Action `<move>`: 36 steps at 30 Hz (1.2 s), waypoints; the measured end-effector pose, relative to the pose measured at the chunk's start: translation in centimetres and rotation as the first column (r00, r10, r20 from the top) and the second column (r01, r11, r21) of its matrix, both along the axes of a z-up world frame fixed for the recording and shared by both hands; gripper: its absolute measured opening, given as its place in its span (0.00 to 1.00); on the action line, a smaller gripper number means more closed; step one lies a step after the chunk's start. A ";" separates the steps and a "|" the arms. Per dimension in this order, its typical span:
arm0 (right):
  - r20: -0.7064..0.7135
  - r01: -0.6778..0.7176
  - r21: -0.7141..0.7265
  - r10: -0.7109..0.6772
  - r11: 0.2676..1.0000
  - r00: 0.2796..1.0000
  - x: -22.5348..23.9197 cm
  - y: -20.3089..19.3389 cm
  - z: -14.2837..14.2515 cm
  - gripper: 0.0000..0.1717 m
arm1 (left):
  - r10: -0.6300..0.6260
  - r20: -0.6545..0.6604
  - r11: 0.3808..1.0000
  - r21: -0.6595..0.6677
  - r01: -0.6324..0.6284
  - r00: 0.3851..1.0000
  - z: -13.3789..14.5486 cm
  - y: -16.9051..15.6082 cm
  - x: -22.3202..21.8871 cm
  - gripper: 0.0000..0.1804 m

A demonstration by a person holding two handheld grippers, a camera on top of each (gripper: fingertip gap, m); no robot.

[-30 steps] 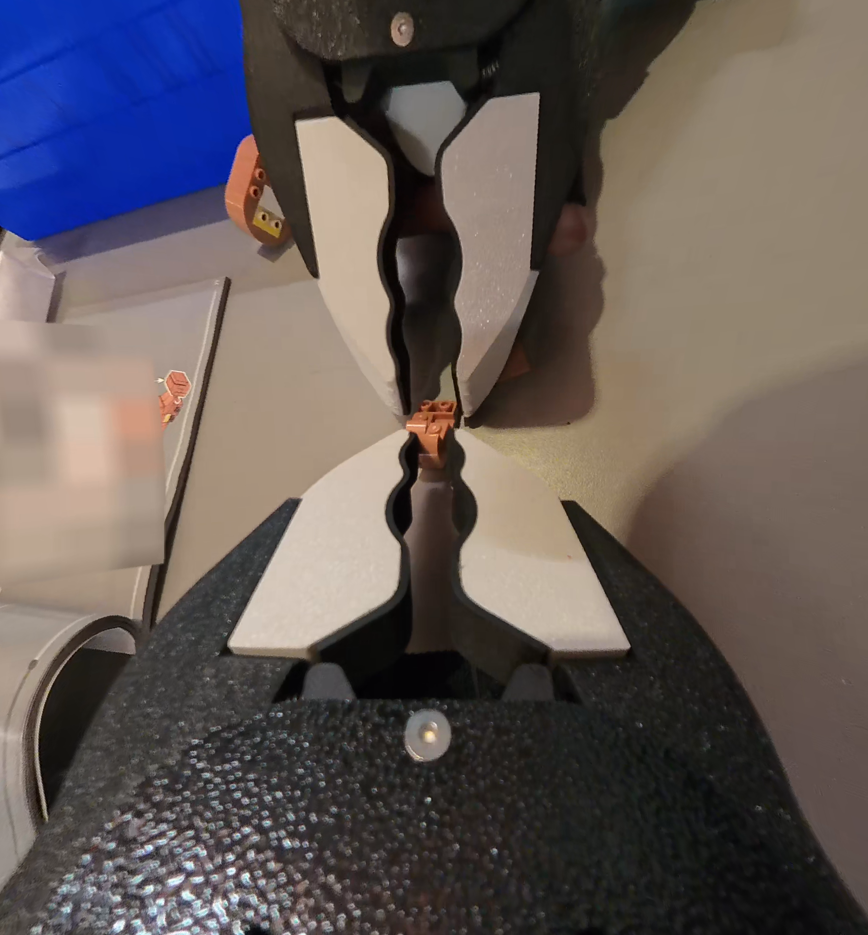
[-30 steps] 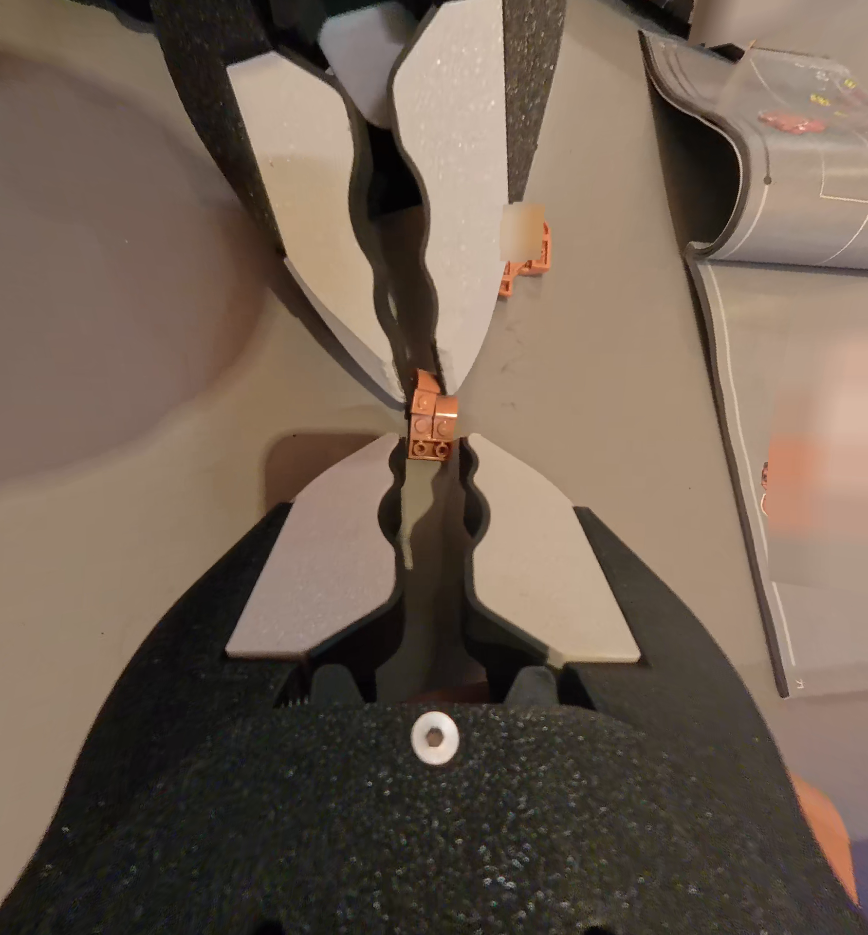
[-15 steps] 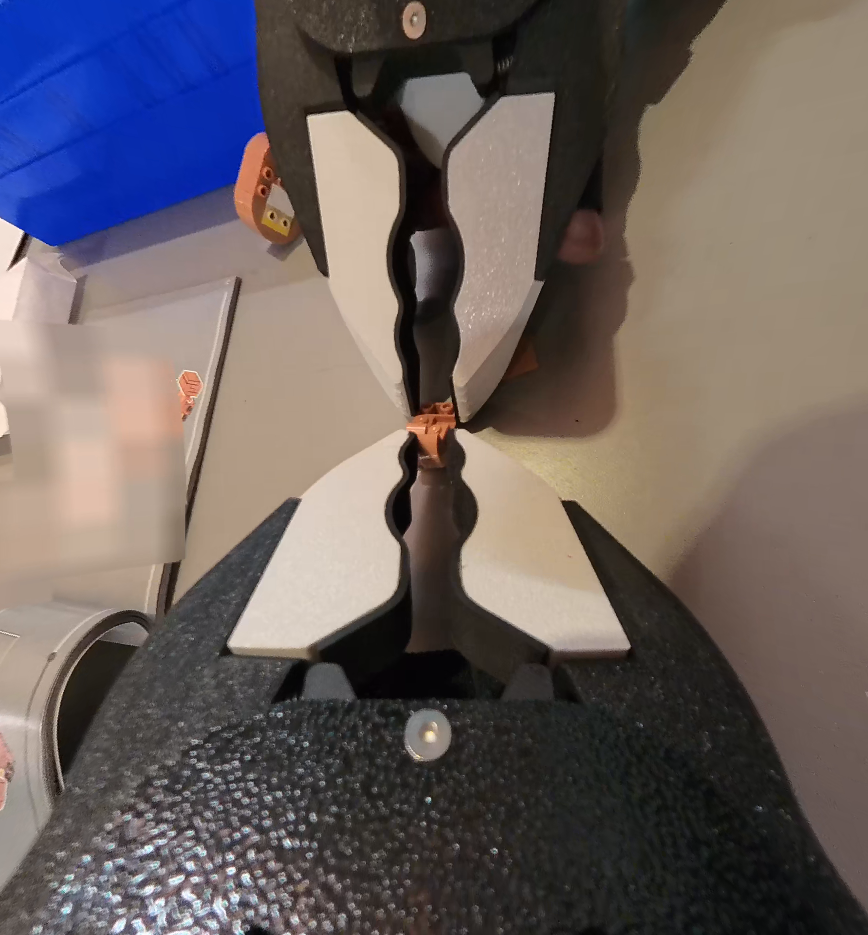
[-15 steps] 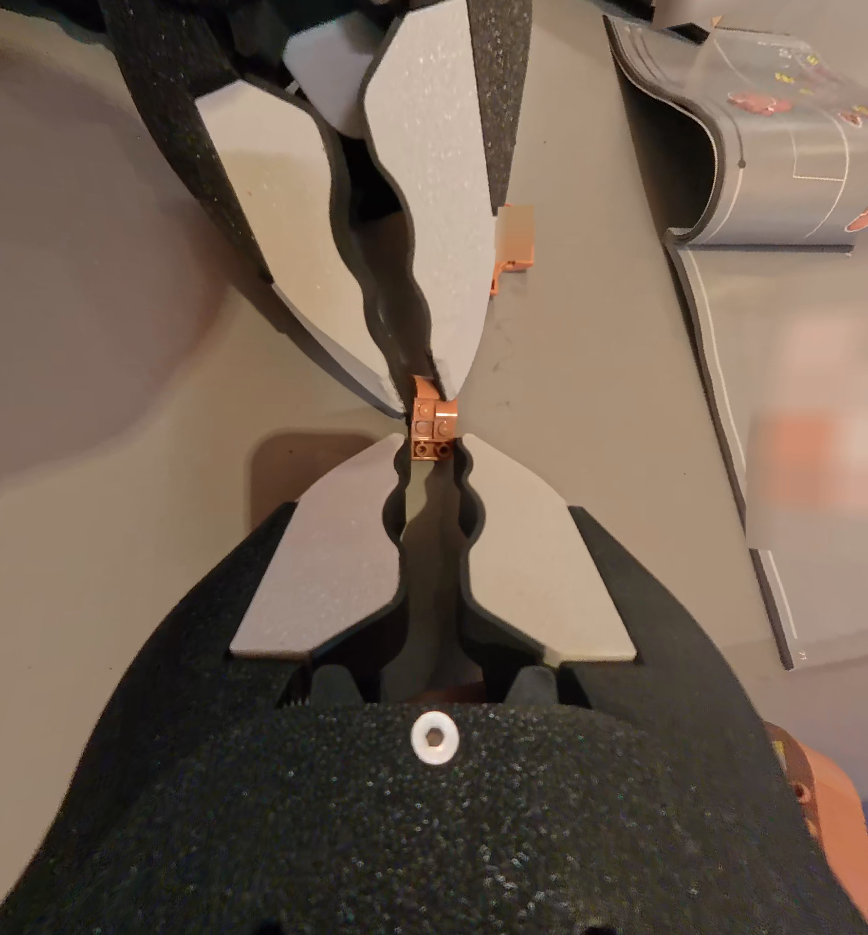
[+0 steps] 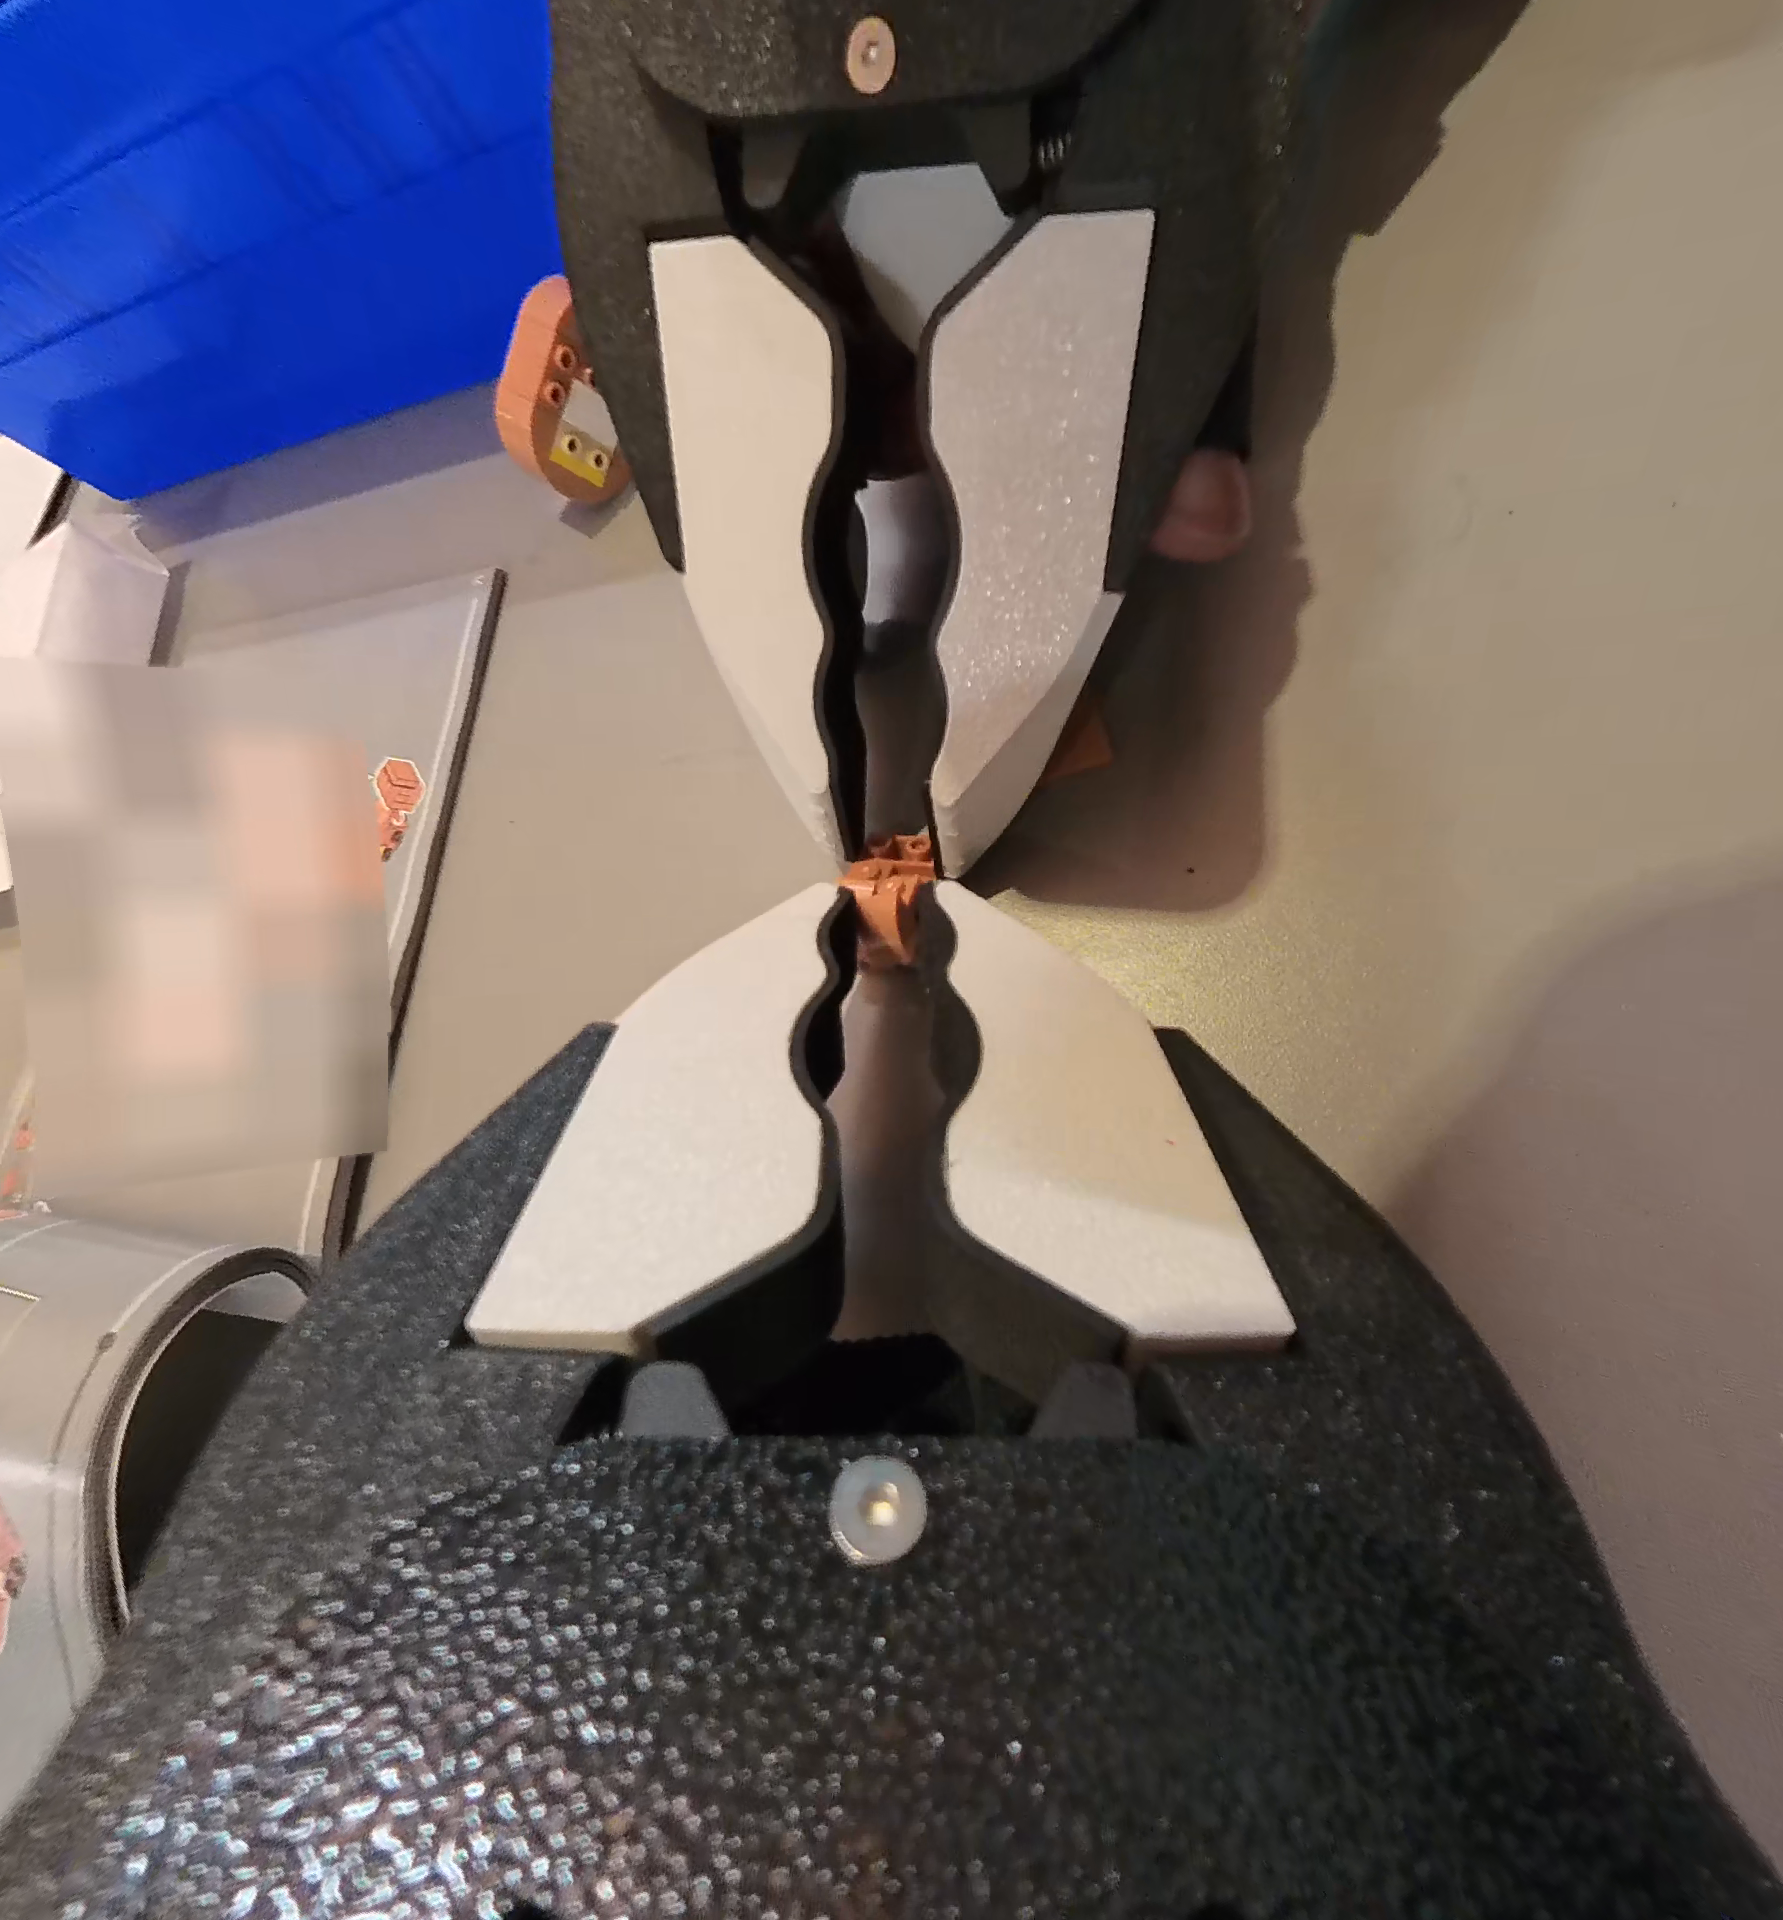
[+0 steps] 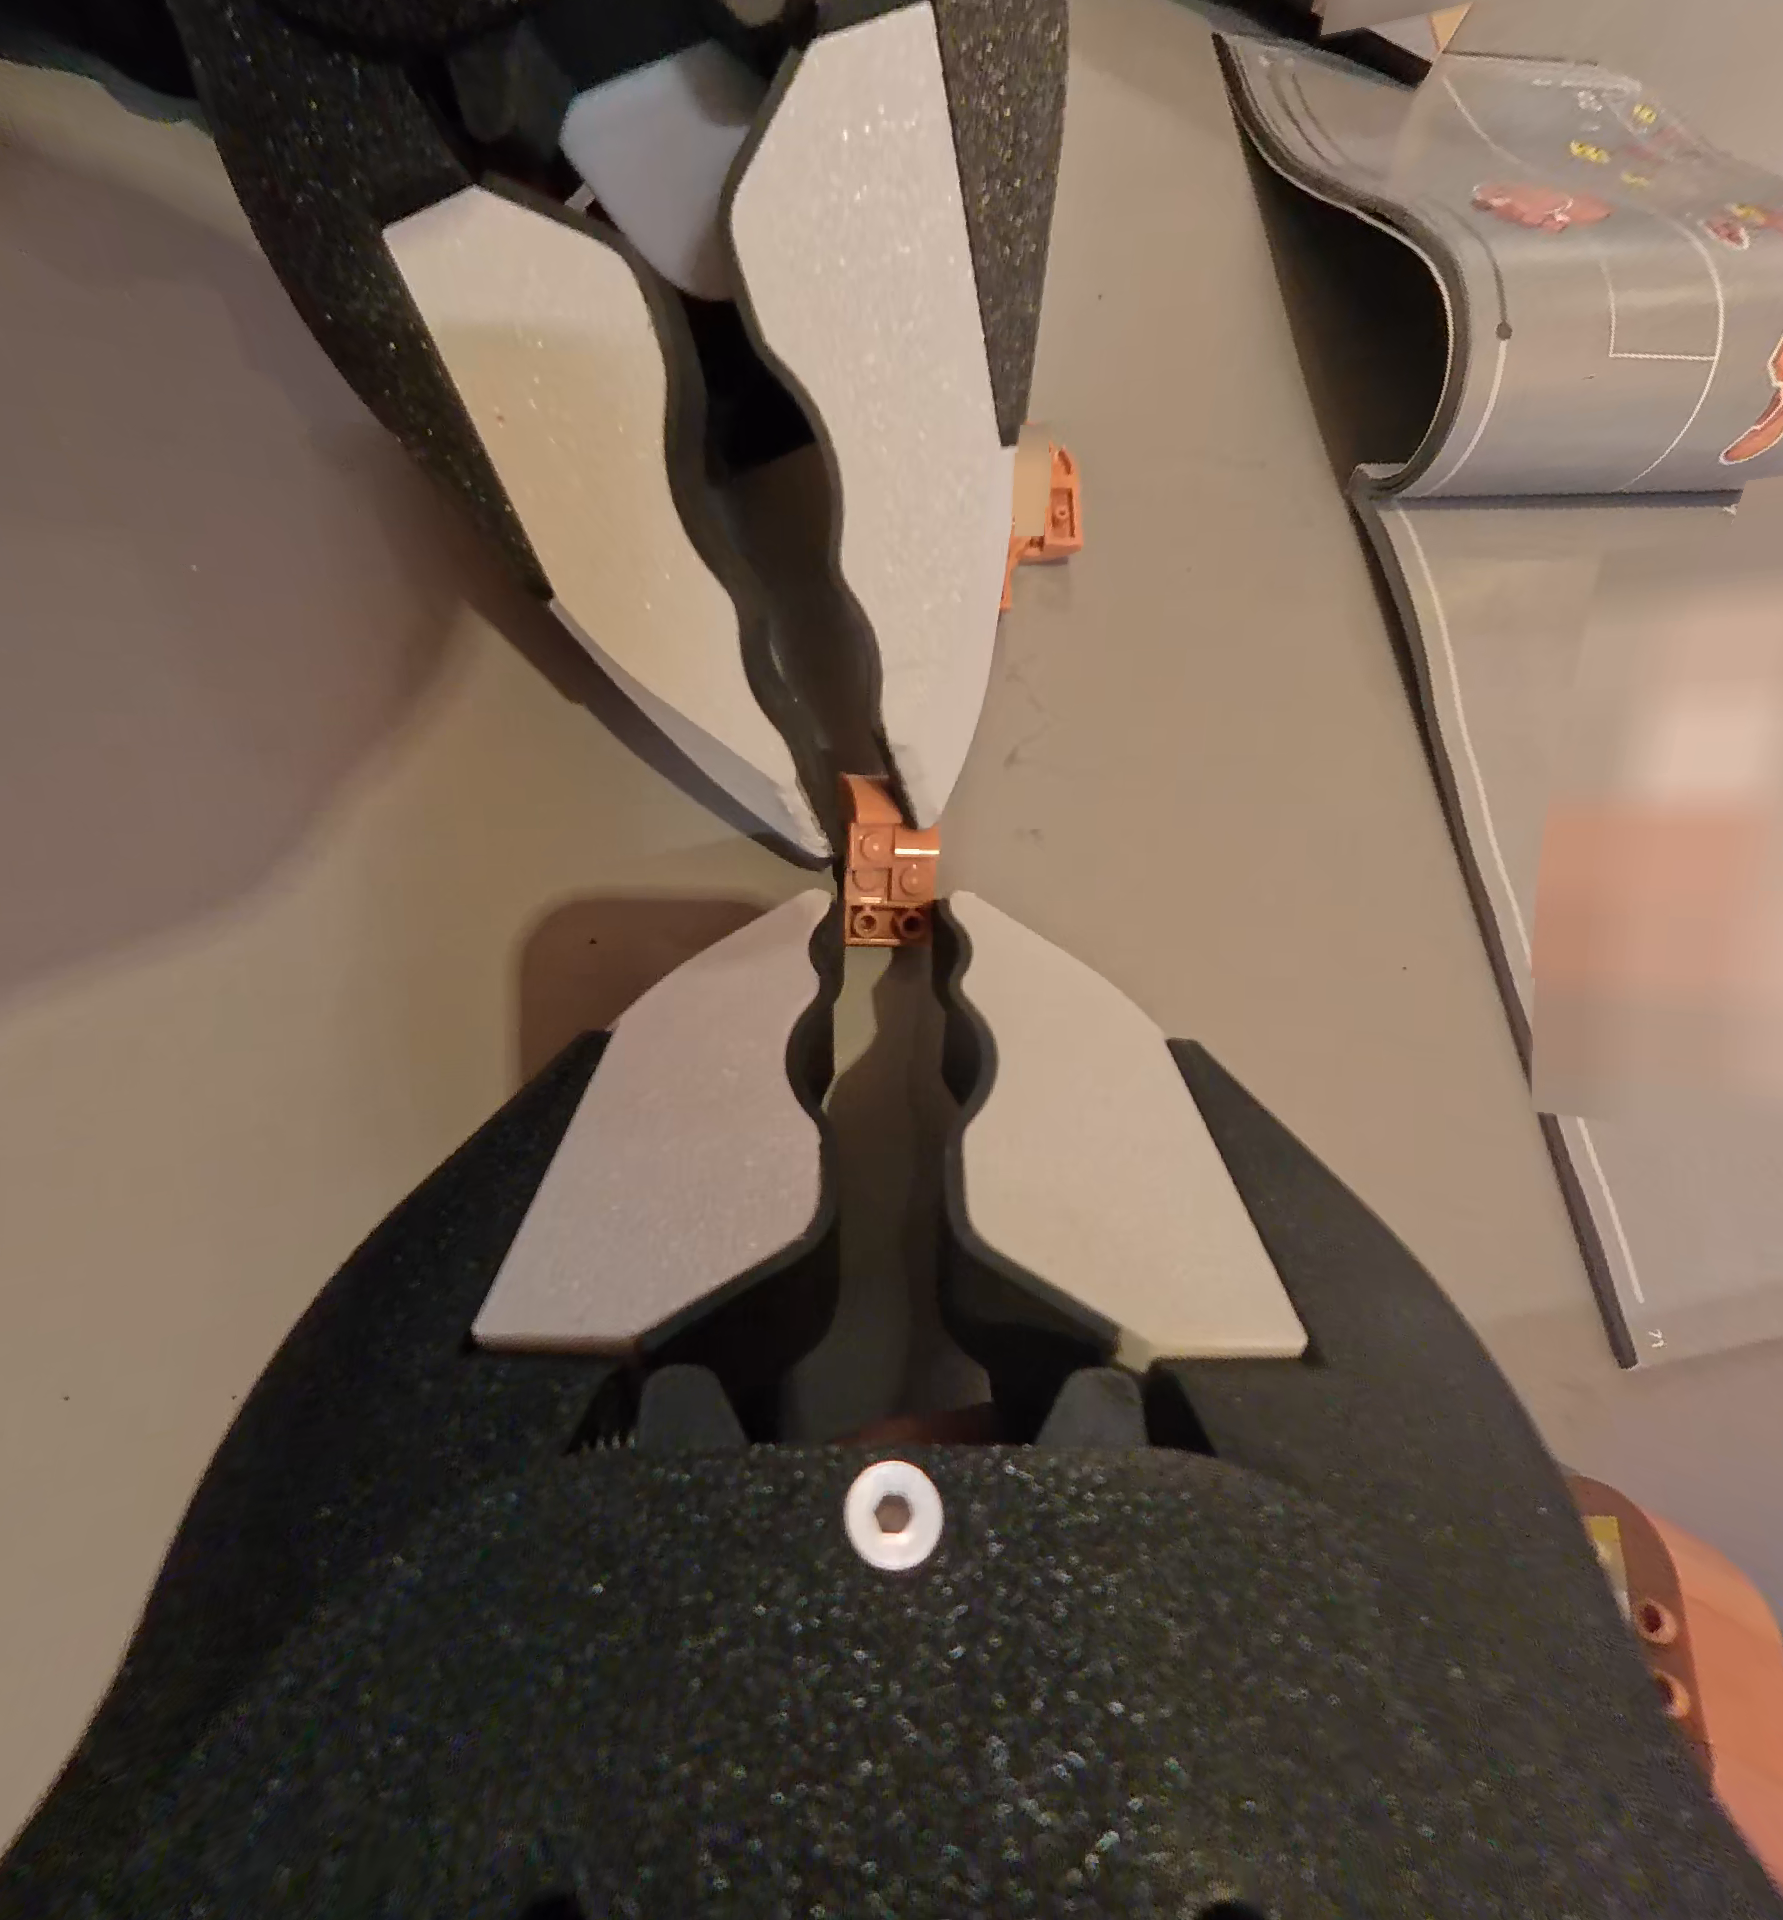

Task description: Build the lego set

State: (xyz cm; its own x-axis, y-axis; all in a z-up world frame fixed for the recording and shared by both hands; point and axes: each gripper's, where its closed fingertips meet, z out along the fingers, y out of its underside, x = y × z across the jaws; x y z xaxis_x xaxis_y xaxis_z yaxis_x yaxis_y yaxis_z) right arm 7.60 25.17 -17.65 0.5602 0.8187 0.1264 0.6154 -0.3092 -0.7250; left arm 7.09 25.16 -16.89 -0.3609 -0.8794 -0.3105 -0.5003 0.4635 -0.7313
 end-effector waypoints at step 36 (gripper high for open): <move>-0.007 -0.008 -0.010 0.008 1.000 1.000 -0.1 0.0 0.0 0.09 | -0.002 -0.041 1.000 0.021 0.003 0.999 -0.2 0.7 -0.4 0.11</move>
